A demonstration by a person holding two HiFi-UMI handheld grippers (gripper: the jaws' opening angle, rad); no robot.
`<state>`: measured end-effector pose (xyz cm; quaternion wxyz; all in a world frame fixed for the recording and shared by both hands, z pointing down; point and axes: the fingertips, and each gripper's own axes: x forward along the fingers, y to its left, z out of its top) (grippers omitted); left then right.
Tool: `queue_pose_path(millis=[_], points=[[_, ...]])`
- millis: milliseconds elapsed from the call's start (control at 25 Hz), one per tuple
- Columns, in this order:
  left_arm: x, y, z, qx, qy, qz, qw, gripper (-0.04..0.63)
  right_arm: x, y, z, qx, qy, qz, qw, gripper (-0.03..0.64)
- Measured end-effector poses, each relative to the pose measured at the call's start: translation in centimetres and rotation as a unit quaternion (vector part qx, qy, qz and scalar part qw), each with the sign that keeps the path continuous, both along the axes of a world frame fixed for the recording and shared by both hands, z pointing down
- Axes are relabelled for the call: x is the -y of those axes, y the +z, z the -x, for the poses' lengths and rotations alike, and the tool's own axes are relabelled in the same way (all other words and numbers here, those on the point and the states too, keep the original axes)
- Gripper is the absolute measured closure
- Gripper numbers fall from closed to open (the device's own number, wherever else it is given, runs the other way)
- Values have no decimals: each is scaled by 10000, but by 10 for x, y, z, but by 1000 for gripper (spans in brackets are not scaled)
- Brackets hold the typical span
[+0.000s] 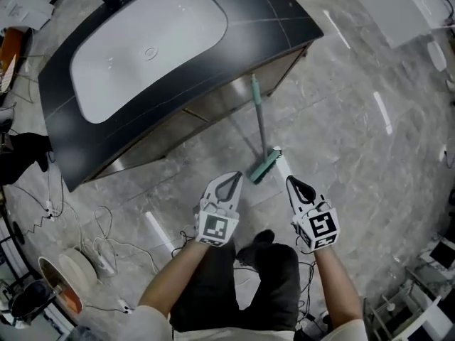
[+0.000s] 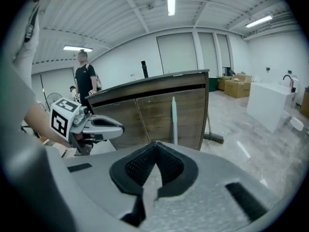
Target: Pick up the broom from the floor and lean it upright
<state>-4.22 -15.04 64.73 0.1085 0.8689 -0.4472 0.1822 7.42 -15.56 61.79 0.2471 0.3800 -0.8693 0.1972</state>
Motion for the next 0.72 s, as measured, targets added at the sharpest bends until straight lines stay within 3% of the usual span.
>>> queue_pose_path(millis=[360,720], points=[[-47,-178,-6,-82,131,39,9999,584,-59,-147,-17,-209,-228,97,9995,617],[-136,-369,-37,-249,314,-237,9989,586,-154,-347,-25,436,-404,-325,9977,617]])
